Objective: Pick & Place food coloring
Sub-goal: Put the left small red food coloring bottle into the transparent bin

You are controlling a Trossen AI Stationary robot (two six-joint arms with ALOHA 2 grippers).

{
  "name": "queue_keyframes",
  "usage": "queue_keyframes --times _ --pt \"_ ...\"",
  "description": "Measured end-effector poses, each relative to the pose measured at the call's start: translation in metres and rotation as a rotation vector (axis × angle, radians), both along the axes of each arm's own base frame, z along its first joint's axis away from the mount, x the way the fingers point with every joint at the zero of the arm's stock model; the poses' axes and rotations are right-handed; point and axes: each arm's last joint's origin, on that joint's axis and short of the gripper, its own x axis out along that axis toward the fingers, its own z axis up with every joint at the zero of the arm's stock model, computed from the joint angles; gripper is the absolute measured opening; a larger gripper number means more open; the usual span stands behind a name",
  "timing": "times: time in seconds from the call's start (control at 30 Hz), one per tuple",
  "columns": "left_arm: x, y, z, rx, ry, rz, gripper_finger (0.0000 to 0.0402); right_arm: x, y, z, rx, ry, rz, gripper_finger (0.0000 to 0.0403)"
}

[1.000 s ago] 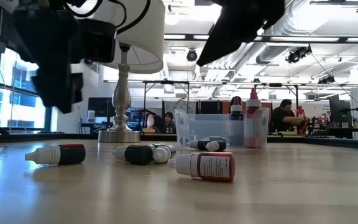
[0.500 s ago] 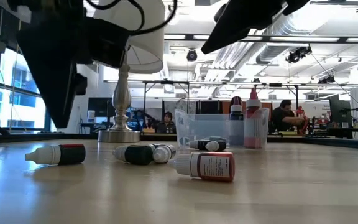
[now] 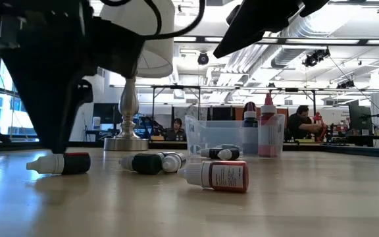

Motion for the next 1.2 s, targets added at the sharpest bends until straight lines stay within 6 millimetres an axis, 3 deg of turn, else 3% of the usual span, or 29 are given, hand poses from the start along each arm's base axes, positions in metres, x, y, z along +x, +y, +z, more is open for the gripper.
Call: queue_keyframes --times 0.5,0.8,1.0,1.2 --pt "0.007 -0.003 -0.019 0.046 0.006 -0.052 0.0156 0.000 0.000 0.000 0.002 -0.003 -0.001 0.0138" --pt "0.011 0.009 -0.018 0.062 0.005 -0.036 0.0079 0.000 0.000 0.000 0.018 -0.002 -0.015 0.0138" --pt "0.030 0.044 -0.006 0.107 -0.046 -0.059 0.0064 -0.016 -0.001 0.008 0.041 0.054 -0.043 0.0138" --pt "0.062 0.097 0.038 0.281 -0.160 -0.131 0.0078 -0.041 0.005 0.017 0.164 0.152 -0.128 0.0138"
